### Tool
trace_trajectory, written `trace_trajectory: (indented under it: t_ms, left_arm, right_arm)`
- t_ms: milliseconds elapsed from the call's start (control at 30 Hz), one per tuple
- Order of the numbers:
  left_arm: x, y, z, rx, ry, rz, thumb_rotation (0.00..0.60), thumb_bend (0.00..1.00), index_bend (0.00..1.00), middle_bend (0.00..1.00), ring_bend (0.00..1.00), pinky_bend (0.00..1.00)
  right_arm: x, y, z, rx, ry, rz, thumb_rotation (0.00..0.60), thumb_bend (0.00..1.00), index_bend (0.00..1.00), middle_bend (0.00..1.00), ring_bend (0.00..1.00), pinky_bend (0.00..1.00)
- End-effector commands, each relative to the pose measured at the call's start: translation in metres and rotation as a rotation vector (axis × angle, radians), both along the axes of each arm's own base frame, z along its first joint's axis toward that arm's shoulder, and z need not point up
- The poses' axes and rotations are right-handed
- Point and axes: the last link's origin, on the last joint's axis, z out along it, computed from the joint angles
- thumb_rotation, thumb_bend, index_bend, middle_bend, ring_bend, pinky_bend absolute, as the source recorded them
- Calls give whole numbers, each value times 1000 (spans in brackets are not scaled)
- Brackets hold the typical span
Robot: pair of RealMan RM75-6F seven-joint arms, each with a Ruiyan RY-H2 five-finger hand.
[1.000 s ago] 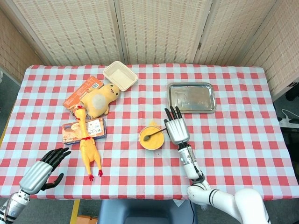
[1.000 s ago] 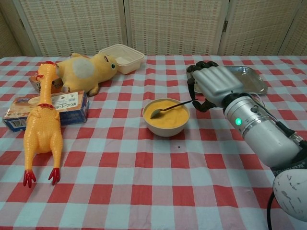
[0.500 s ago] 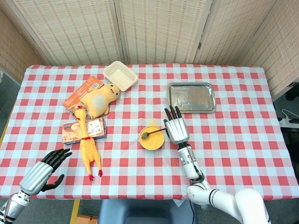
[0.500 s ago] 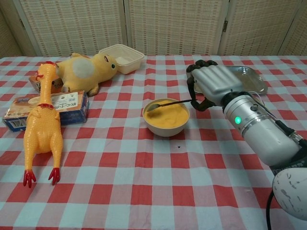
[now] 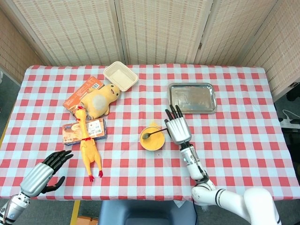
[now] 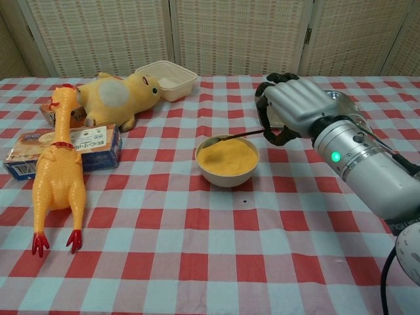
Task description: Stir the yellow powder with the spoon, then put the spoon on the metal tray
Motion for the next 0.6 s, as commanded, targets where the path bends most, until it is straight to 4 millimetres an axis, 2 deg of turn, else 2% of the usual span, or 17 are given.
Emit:
trace_trajectory:
  t_ms: [33,233,333,600]
  left_arm:
    - [1,0,-1,-1,1,-3,600,510,0,0,0,103]
    - [2,-1,-3,-7,6,-12,600,510,0,0,0,103]
    - [3,-1,-5,-7,11,-16,600,510,0,0,0,103]
    - [4,0,-4,3,12,-16,600,510,0,0,0,103]
  right_arm:
    - [3,0,14,58,103,28,600,629,753,186,0,91]
    - [13,-7,39,120,239,-42,600,668,771,186,0,91]
    - [17,-11,46,124,264,-92,600,683,776,186,0,91]
    - [23,-22,38,132,218,-178,600,683,782,186,0,91]
